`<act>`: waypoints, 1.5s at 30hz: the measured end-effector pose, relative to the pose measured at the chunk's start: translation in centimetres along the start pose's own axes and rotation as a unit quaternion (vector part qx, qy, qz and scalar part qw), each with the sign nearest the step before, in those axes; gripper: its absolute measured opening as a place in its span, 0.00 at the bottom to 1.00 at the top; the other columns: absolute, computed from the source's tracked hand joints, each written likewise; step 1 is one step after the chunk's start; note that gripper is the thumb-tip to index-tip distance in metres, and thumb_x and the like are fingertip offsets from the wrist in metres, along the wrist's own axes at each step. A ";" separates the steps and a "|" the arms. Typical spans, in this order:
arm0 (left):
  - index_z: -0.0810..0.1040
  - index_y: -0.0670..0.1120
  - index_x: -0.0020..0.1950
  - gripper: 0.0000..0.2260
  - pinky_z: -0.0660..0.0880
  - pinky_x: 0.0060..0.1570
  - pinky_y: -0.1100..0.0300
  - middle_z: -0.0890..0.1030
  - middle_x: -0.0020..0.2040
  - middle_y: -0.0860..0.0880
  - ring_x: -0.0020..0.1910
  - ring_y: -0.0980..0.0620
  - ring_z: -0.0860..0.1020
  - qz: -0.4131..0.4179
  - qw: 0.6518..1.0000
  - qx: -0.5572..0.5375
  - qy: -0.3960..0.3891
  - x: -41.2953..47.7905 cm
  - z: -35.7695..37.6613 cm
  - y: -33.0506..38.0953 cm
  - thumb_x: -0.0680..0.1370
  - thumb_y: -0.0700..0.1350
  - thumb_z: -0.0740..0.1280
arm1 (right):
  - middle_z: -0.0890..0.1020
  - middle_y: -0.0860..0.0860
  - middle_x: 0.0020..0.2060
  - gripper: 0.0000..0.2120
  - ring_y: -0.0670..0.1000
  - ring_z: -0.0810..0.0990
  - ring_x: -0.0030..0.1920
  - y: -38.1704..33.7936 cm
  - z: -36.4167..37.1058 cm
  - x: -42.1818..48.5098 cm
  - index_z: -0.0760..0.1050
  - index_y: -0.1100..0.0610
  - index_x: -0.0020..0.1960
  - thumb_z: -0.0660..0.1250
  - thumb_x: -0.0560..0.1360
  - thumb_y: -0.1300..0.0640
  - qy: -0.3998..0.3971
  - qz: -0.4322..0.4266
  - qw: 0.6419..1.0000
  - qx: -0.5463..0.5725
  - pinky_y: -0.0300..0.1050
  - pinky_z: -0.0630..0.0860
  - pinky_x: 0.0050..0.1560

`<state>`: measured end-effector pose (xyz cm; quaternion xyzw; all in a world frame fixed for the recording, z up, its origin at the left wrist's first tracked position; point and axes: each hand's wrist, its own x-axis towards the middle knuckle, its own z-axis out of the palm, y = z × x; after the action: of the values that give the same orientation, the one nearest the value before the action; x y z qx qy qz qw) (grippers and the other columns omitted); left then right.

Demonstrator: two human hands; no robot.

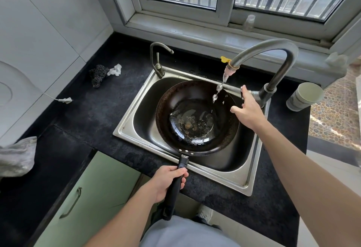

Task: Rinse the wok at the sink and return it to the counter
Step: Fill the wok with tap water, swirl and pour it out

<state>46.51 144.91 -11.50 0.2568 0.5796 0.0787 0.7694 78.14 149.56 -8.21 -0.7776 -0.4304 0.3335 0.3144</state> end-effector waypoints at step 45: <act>0.79 0.33 0.57 0.10 0.81 0.48 0.52 0.86 0.46 0.41 0.43 0.47 0.85 -0.056 0.972 0.127 -0.189 2.5 -3.2 2.4 0.78 0.38 0.69 | 0.74 0.51 0.27 0.14 0.46 0.69 0.21 -6.9 24.2 -21.8 0.75 0.60 0.43 0.62 0.82 0.52 0.109 0.338 0.888 0.291 0.41 0.67 0.21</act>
<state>44.72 148.95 -13.06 0.3295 0.4427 -0.0891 0.8292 47.02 138.21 -11.49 -0.7813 0.0121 0.4428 0.4397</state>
